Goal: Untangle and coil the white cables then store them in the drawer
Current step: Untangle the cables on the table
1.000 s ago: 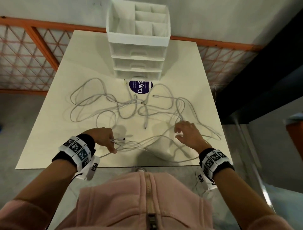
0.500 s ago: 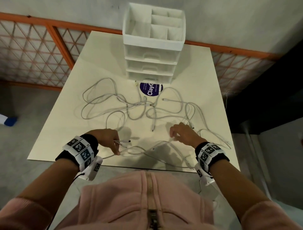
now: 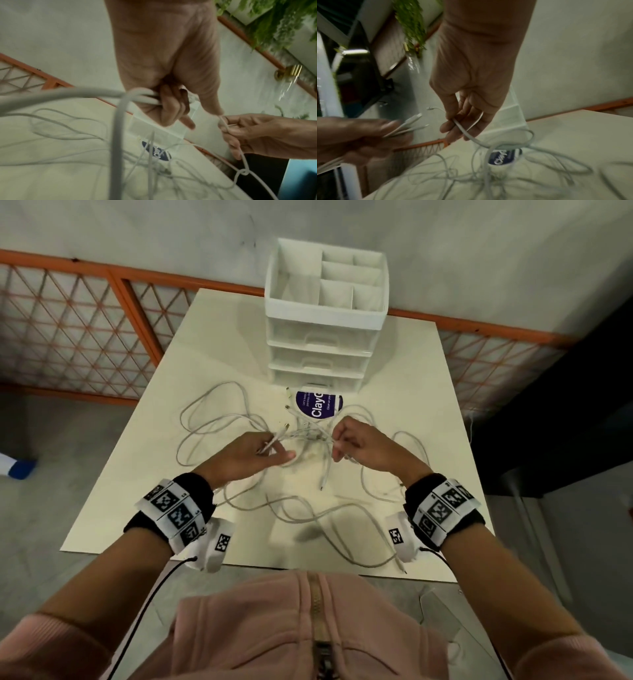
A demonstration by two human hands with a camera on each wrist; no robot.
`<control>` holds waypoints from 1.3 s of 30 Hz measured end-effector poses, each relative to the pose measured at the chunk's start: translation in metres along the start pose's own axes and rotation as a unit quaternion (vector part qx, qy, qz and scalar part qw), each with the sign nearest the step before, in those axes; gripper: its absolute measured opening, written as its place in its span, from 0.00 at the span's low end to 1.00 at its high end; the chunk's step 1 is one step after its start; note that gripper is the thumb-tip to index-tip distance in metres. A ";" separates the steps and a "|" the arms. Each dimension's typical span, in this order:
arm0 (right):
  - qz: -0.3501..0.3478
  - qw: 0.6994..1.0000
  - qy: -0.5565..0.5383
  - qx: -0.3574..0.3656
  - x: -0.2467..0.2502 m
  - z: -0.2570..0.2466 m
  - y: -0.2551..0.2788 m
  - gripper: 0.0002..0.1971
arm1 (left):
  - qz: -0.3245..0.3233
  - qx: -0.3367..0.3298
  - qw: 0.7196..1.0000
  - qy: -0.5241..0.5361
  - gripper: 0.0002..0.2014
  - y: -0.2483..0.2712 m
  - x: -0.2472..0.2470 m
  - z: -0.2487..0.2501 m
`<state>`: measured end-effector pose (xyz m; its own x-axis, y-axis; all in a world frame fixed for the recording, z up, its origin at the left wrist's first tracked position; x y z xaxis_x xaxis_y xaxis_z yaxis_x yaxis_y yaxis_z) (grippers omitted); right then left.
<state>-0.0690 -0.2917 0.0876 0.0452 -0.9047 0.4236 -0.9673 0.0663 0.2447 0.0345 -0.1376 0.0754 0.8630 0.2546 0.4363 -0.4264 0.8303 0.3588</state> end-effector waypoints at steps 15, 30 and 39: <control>-0.133 0.990 0.036 -0.037 -0.027 -0.011 -0.022 0.11 | 0.094 -0.138 0.925 0.342 0.16 -0.006 0.036 0.042; 0.088 0.894 0.386 -0.210 0.123 0.071 0.020 0.11 | 0.140 -0.126 0.930 0.317 0.20 0.018 0.065 0.029; -0.040 0.982 0.186 0.020 0.048 -0.039 -0.022 0.07 | 0.131 -0.089 0.972 0.171 0.13 -0.013 0.010 0.050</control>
<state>-0.0357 -0.3198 0.1363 0.2027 -0.6900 0.6948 -0.9656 -0.0231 0.2588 0.0353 -0.1708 0.1163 0.7838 0.5935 0.1829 -0.6162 0.7799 0.1103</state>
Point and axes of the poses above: each hand's wrist, its own y-axis away from the middle knuckle, its own x-axis out of the back of the hand, z = x × y, the point moved 8 cm from there along -y, towards the middle knuckle, and after that the axes turned 7 degrees about -z, right-handed, at the moved point
